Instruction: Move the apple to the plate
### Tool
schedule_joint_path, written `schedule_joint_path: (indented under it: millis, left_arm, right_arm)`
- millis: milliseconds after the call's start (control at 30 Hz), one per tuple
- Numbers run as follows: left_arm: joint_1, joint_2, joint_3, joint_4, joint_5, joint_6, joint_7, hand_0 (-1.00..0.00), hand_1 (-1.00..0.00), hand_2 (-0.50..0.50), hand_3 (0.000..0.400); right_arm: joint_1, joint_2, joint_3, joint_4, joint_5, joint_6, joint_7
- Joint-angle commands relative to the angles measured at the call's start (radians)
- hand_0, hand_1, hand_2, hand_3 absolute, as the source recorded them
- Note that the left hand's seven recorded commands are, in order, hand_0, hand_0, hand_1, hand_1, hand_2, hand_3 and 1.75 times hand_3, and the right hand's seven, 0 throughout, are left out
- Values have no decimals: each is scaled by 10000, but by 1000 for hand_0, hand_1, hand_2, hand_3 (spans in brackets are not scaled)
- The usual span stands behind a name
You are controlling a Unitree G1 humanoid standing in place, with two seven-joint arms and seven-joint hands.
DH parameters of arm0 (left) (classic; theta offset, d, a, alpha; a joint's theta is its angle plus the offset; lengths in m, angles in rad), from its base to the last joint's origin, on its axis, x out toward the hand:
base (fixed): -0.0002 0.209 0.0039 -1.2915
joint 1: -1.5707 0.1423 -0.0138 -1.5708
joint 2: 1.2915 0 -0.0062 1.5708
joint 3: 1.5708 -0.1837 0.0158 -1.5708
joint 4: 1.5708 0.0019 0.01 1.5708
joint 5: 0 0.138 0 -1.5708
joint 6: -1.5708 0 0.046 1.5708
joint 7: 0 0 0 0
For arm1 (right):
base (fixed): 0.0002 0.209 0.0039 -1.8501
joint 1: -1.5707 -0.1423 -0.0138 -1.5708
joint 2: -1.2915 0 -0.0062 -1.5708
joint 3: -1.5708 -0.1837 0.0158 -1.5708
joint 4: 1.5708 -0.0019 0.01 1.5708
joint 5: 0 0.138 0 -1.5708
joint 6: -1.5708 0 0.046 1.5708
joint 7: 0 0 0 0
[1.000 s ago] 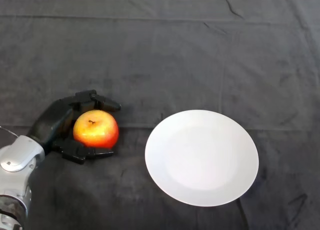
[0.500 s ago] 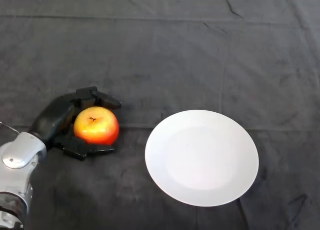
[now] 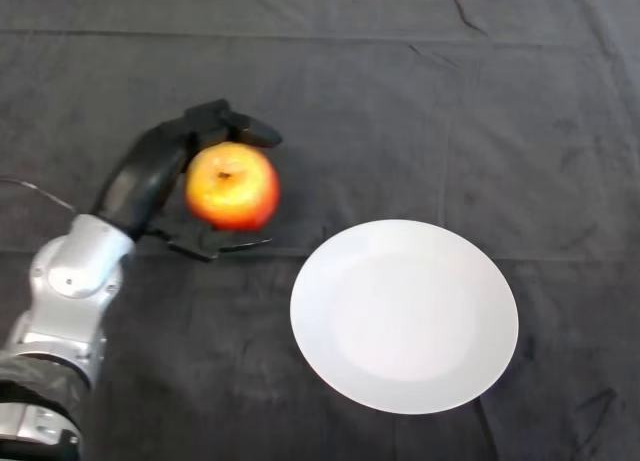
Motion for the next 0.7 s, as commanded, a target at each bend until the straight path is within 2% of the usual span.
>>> schedule_joint_path:
  millis: [33, 367, 700]
  left_arm:
    - [-148, -33, -263, -657, 316, -297, 303, -1000, -1000, 0, 400]
    - [108, -574, -1156, -1715, 784, -139, 1291, -1000, -1000, 0, 400]
    - [287, -973, -2972, -2347, 873, 200, 2162, -1000, -1000, 0, 400]
  right_arm:
    - [182, -72, -95, -16, 80, 36, 30]
    - [212, -74, -102, -73, 87, 59, 37]
    - [242, -77, -110, -133, 94, 84, 46]
